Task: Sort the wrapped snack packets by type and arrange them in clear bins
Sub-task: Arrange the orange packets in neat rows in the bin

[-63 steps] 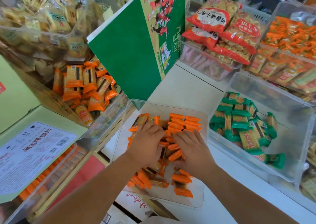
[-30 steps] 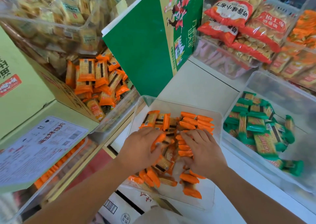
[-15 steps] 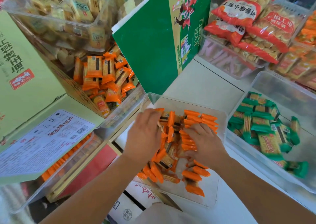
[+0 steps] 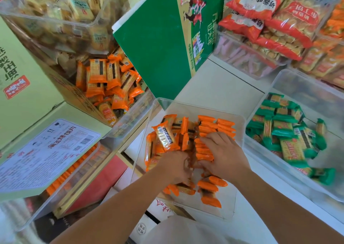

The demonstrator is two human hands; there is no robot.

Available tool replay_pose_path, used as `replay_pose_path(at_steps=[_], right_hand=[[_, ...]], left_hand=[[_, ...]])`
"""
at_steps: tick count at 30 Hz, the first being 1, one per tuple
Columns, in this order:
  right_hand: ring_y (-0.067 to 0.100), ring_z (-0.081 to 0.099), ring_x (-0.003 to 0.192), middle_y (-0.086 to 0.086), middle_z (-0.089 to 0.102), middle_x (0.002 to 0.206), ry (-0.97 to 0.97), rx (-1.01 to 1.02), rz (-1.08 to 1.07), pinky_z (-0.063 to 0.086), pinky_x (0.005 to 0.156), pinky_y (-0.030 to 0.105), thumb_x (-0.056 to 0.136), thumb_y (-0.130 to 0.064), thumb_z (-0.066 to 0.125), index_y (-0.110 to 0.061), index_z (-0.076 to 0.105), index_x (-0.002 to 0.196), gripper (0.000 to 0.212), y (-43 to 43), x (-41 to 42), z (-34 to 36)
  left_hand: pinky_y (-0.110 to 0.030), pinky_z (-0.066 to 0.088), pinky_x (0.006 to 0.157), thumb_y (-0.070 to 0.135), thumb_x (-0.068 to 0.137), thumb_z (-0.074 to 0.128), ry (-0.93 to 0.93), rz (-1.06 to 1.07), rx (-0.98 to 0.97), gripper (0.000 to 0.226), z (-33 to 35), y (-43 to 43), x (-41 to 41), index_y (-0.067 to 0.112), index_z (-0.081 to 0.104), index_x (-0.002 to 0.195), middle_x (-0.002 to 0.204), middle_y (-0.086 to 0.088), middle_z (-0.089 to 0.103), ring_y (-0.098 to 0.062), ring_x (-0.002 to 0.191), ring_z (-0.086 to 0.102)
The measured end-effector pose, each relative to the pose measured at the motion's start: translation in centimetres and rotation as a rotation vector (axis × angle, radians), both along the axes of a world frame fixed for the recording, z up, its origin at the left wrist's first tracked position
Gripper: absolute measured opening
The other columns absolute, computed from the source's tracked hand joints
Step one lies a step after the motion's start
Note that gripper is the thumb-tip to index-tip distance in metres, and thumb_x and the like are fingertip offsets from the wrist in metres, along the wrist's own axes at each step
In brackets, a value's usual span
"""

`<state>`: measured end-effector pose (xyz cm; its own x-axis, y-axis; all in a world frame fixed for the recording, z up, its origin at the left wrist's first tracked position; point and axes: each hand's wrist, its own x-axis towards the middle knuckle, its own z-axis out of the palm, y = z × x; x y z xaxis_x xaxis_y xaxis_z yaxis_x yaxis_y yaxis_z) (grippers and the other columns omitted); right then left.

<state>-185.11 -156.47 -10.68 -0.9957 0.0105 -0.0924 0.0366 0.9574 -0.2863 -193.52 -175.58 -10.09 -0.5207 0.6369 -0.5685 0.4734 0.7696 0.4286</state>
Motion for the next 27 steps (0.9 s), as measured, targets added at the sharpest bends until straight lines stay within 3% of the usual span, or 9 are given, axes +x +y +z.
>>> replay_pose_path(at_steps=[2,5,7,11,14,17,19,24,27], right_hand=[[0.023,0.05,0.126,-0.006,0.056,0.129,0.001,0.003,0.003,0.045,0.109,0.043,0.073,-0.062,0.075,-0.025,0.058,0.138,0.077,0.1,0.1,-0.1],[0.023,0.05,0.127,-0.006,0.055,0.129,0.0,0.017,-0.001,0.043,0.11,0.042,0.073,-0.063,0.075,-0.025,0.058,0.138,0.078,0.0,0.2,-0.1],[0.023,0.049,0.128,-0.006,0.055,0.13,-0.012,0.012,-0.004,0.042,0.111,0.042,0.073,-0.066,0.073,-0.025,0.057,0.138,0.078,0.0,0.2,0.0],[0.018,0.046,0.132,-0.01,0.056,0.135,0.045,-0.171,-0.056,0.042,0.111,0.045,0.076,-0.059,0.06,-0.025,0.063,0.135,0.069,-0.2,0.0,0.3],[0.025,0.044,0.136,-0.006,0.057,0.139,0.113,-0.306,-0.019,0.039,0.111,0.052,0.07,-0.048,0.067,-0.022,0.069,0.128,0.063,-0.3,0.8,-0.2],[0.028,0.042,0.139,-0.005,0.053,0.145,0.036,-0.221,0.066,0.036,0.114,0.054,0.066,-0.069,0.071,-0.026,0.067,0.129,0.076,-0.6,1.8,-0.6],[0.028,0.042,0.138,-0.005,0.051,0.144,0.008,-0.126,0.064,0.038,0.113,0.054,0.067,-0.069,0.072,-0.031,0.065,0.129,0.073,-0.8,2.0,-0.7],[0.025,0.04,0.138,-0.007,0.046,0.145,-0.039,-0.015,0.002,0.037,0.115,0.05,0.077,-0.063,0.071,-0.039,0.058,0.129,0.059,-1.4,1.7,0.0],[0.024,0.038,0.141,-0.007,0.043,0.149,-0.047,-0.006,0.013,0.037,0.116,0.048,0.08,-0.065,0.068,-0.041,0.056,0.132,0.058,-1.2,2.0,-0.1]], left_hand=[[-0.032,0.046,0.066,0.053,0.079,0.075,-0.006,-0.102,-0.056,0.035,-0.2,-0.8,0.8,0.023,0.058,0.078,0.087,0.001,0.062,-0.021,0.083,0.061],[-0.038,0.057,0.078,0.035,0.083,0.071,0.115,-0.269,-0.125,0.022,-0.5,-1.7,1.6,0.016,0.066,0.093,0.099,-0.004,0.062,-0.024,0.095,0.063],[-0.033,0.054,0.082,0.027,0.088,0.063,0.118,-0.196,-0.023,0.019,-0.5,-2.3,1.5,0.02,0.068,0.106,0.106,-0.001,0.064,-0.023,0.103,0.062],[-0.033,0.053,0.083,0.037,0.091,0.064,0.151,-0.061,0.221,0.032,0.0,-2.1,1.3,0.037,0.062,0.123,0.117,0.011,0.064,-0.012,0.105,0.059],[-0.033,0.056,0.081,0.019,0.084,0.075,-0.033,0.205,0.326,0.032,-0.3,-1.0,2.2,0.024,0.066,0.114,0.106,0.007,0.07,-0.012,0.094,0.066],[-0.027,0.059,0.082,0.002,0.084,0.076,-0.295,0.515,0.47,0.03,-0.5,-0.5,3.2,0.021,0.068,0.106,0.096,0.007,0.073,-0.006,0.088,0.07],[-0.03,0.06,0.087,-0.001,0.088,0.073,-0.394,0.582,0.489,0.032,-0.7,-0.8,3.7,0.021,0.067,0.11,0.1,0.003,0.074,-0.008,0.094,0.071],[-0.034,0.055,0.077,0.027,0.098,0.057,-0.103,0.386,0.172,0.006,0.4,-1.5,4.1,0.028,0.062,0.101,0.097,0.004,0.069,-0.018,0.089,0.065],[-0.036,0.054,0.083,0.041,0.099,0.057,-0.155,0.314,0.045,0.029,0.9,-0.2,4.0,0.019,0.059,0.12,0.109,-0.006,0.07,-0.027,0.099,0.066]])
